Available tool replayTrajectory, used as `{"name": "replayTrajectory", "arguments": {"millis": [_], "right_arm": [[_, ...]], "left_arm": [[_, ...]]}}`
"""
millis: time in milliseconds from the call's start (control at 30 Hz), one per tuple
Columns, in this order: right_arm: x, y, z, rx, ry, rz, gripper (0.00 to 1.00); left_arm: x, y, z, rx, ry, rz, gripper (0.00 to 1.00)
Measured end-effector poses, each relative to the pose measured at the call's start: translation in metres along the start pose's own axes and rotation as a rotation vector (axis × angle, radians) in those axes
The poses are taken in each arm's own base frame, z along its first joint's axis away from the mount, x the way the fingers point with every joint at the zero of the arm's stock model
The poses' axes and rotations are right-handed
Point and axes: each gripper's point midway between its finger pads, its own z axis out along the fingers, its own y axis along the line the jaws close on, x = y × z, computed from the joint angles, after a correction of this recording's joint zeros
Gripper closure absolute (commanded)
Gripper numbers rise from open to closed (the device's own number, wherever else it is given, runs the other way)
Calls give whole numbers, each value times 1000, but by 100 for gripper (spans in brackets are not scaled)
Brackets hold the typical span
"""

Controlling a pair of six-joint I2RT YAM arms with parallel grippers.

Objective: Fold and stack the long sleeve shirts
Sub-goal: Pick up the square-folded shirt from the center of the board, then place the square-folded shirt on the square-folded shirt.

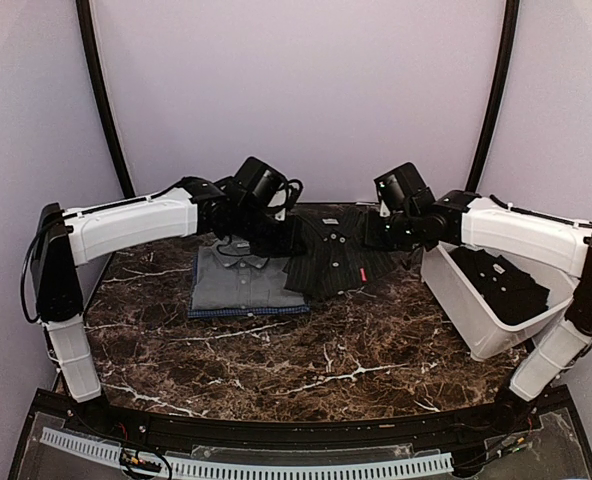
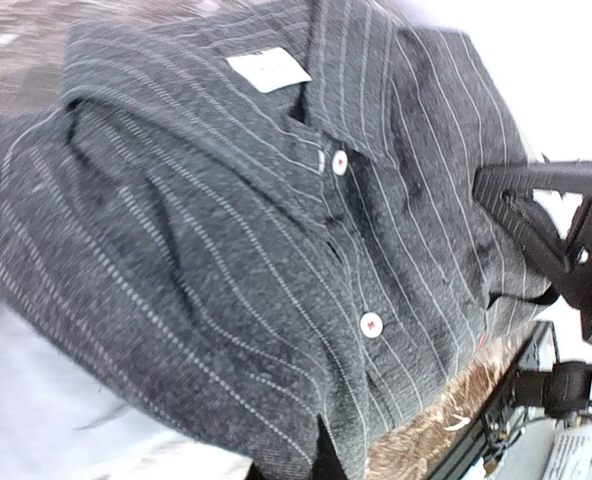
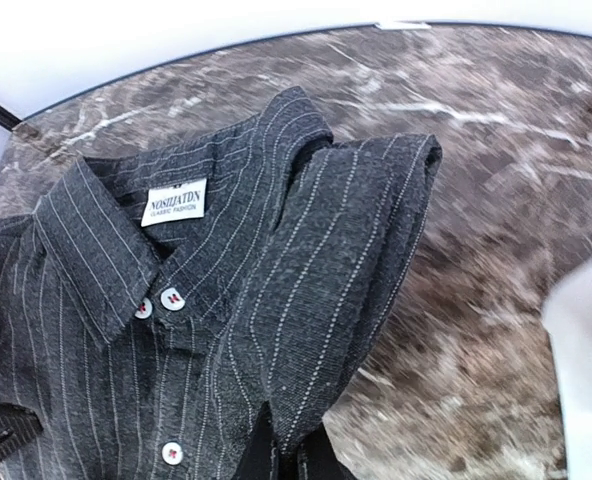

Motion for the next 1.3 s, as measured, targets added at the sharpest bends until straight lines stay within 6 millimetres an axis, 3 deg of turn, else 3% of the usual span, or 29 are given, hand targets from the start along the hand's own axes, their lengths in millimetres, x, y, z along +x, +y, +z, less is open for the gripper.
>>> {"name": "replayTrajectory", "arguments": {"millis": [233,433,567,767,1000,1300], "right_arm": [[-19,74,47,-118,-1,-37,100],[-16,131,82,-207,23,-64,100],[-1,149,104,-237,63,-74,100],[18,160,121,-260,118,-80,100],[34,160,131,-268,164,-77,100],[65,131,147,-199,222,-105,63]], "left_arm": [[-20,81,-44,-112,-49,-97,100],[-13,148,-71,-203,-50,-185,100],[0,182,-82,-246,-34,-240,100],[22,215,-84,-284,5,-301,100],[42,239,-79,-307,36,-349,100],[51,250,-70,-312,57,-370,93]]}}
